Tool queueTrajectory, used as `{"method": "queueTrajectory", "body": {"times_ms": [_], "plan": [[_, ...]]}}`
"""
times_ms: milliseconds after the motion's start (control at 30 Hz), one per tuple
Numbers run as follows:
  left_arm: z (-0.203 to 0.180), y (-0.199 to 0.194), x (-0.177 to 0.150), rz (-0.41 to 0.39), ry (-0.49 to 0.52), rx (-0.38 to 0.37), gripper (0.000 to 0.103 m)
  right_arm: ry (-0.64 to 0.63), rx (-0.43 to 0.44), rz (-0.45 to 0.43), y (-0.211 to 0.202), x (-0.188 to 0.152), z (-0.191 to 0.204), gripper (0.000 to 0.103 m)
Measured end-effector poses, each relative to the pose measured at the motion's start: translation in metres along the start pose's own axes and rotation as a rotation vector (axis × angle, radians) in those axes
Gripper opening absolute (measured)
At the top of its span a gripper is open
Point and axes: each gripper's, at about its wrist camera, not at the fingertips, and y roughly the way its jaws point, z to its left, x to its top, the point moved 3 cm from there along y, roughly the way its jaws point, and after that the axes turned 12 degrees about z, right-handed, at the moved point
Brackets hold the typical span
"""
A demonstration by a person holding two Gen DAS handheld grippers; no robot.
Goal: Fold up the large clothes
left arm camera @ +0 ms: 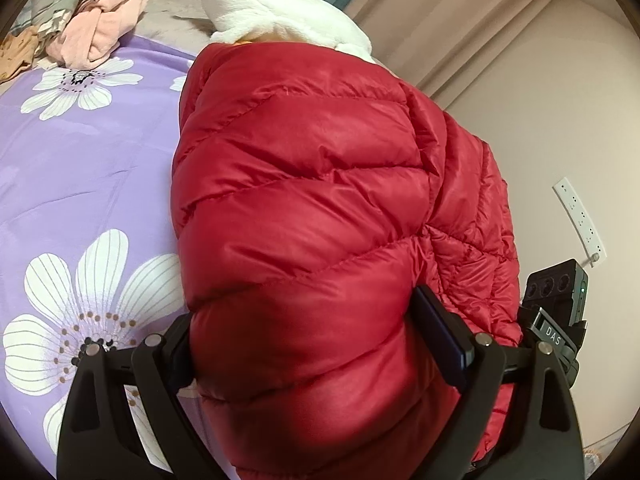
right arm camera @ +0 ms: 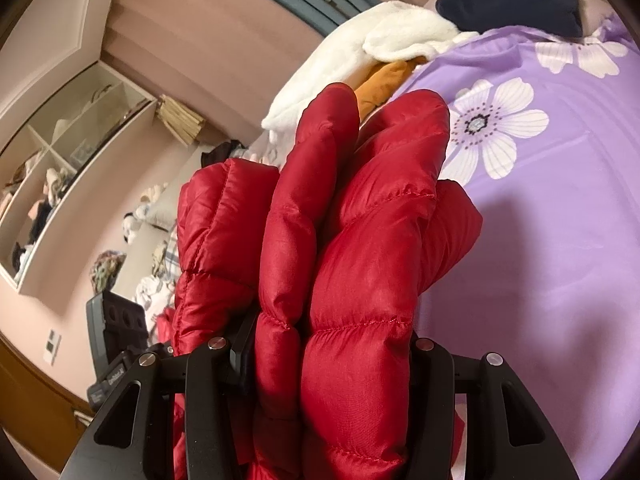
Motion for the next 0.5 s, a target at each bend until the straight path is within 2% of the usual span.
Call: {"method": "queueTrajectory", "body": {"times_ms": [500], "plan": [[0.014,0.001,0.0,0.008,-0.027,0.006,0.093,0.001,-0.001,0.028,0.019,0.006,0.004,0.052]]}}
